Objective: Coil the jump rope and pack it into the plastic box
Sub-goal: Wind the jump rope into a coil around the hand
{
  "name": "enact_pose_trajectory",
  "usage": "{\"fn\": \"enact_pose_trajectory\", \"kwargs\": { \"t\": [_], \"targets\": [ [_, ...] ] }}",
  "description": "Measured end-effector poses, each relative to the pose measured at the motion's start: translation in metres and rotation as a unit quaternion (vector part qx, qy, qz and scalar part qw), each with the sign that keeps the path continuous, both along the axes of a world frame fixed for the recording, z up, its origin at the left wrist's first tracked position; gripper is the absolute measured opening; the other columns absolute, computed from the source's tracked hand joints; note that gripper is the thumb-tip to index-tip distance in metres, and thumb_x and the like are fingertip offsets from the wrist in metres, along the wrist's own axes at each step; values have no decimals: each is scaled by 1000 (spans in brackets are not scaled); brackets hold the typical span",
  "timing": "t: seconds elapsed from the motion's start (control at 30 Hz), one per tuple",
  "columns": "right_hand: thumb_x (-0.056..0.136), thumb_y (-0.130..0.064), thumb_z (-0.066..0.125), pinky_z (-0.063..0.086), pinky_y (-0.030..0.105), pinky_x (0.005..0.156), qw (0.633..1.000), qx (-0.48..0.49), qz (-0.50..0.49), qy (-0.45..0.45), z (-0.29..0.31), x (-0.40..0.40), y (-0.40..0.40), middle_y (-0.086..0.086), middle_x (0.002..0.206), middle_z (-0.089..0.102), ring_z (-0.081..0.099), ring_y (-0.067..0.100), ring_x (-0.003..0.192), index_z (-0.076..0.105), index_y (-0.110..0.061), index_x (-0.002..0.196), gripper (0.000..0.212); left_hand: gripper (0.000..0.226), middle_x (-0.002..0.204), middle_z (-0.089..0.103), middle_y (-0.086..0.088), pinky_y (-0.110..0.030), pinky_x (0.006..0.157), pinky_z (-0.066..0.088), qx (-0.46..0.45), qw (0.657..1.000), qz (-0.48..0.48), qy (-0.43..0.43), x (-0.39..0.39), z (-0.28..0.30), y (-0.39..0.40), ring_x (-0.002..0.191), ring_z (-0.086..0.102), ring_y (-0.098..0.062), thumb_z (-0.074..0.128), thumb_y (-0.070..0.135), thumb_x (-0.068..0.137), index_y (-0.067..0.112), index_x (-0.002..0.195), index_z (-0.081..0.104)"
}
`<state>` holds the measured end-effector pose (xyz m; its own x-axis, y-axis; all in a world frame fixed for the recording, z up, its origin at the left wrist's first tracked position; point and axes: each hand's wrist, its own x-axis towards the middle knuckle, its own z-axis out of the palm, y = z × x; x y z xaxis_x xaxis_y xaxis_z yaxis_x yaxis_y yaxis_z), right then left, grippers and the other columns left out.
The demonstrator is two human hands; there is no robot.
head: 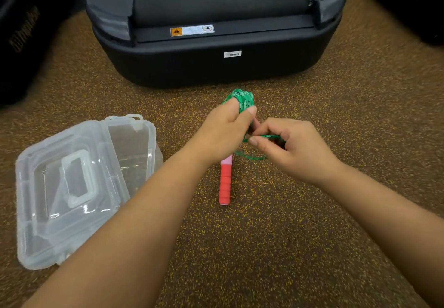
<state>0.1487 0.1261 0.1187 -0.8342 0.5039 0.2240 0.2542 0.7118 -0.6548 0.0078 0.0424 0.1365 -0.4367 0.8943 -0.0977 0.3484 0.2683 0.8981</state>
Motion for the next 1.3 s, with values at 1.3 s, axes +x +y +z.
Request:
{"fn": "enact_pose_trajectory", "kwargs": {
  "t": [1.3],
  "targets": [
    [91,-48,49,40,24,58,976,218,-11,-24,22,3,24,-10,91,61,58,11,79,66,-26,89,27,23,94,68,-6,-25,90,52,-94,949,-198,-228,-7,-12,-2,91,66,-14,59,-9,85,6,104,60]
  ]
}}
